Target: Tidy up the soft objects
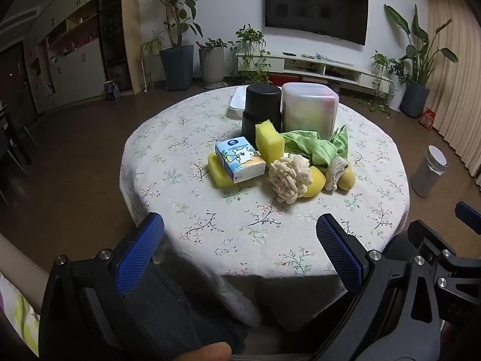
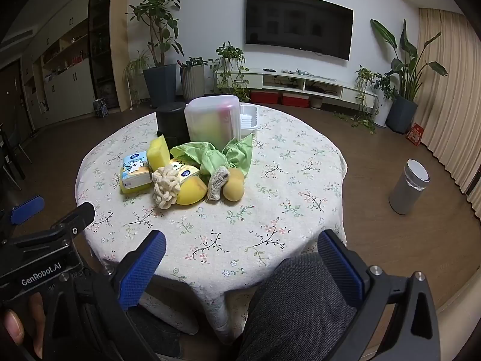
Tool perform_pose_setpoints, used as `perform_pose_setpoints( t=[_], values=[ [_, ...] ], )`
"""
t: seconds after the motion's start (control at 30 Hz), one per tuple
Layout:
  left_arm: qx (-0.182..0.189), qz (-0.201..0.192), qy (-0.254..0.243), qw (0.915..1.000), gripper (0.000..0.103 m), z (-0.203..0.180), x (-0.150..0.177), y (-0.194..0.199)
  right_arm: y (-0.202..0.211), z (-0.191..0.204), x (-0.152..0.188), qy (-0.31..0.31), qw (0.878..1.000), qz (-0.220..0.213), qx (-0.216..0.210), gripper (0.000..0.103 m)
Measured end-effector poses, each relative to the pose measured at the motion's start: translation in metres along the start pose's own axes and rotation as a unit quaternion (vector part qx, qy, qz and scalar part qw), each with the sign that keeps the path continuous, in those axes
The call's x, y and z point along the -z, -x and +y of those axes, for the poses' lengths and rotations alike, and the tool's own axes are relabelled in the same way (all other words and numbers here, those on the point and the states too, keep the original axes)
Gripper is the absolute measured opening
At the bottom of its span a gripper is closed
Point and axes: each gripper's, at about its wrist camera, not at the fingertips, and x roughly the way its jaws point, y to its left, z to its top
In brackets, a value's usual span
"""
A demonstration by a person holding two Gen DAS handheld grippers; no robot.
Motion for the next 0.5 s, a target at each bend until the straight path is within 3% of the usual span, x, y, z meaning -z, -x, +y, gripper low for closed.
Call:
perform_pose_setpoints(
  t=[0.5],
  values=[
    [-0.006, 0.0, -0.006, 1.0, 0.103, -0.0005, 0.0014, 0.0034, 0.0008, -0.001, 0.0002, 0.001, 1.0, -0.002, 0.0, 0.103]
  ],
)
